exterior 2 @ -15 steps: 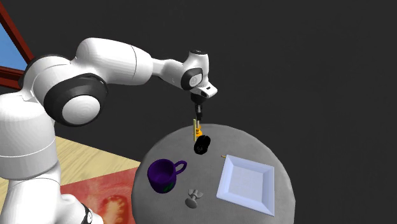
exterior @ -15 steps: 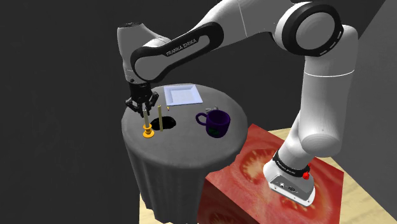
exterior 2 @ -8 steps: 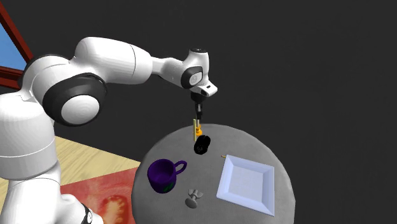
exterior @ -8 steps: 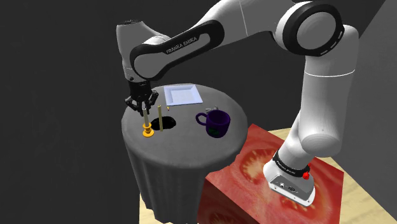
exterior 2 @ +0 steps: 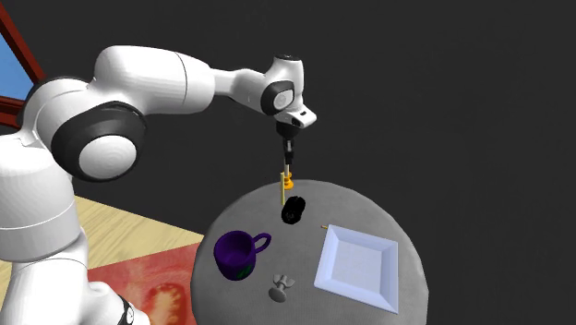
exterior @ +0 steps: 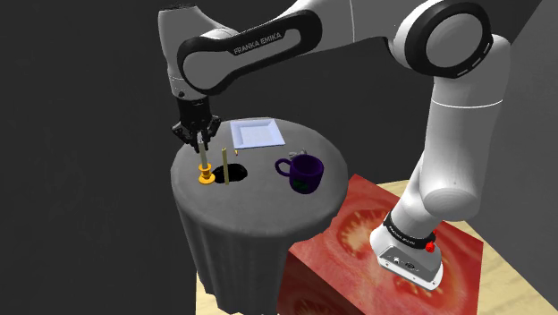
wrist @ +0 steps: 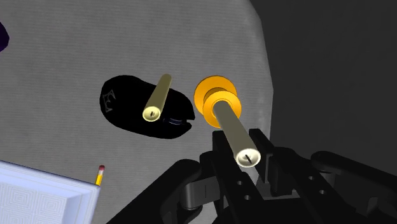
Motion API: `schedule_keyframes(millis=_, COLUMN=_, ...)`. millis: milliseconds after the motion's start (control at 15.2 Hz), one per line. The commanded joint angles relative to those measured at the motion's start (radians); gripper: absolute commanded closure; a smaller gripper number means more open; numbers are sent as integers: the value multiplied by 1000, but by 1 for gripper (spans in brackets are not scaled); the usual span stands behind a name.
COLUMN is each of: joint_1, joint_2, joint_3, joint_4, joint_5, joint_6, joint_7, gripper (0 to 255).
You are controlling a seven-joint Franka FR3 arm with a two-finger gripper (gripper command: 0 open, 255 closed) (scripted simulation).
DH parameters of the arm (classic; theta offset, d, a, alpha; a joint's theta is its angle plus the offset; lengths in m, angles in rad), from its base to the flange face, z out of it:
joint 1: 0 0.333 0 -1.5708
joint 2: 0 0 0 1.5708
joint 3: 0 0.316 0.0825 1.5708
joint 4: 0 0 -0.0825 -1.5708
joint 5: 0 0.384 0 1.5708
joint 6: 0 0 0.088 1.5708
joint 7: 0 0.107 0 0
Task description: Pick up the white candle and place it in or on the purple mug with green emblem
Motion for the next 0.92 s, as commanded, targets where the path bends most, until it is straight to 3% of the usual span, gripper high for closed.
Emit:
schedule_keyframes(millis=0, joint_1=-1, joint_2=-9, joint_3=1, joint_4=14, joint_5=4, joint_6=-23, joint_7=-3, gripper=255)
schedule_keyframes(millis=858, joint_1=2, joint_2=-30, joint_3=6, joint_4=160, joint_5=14, joint_6=-189, joint_7=-11, gripper=255)
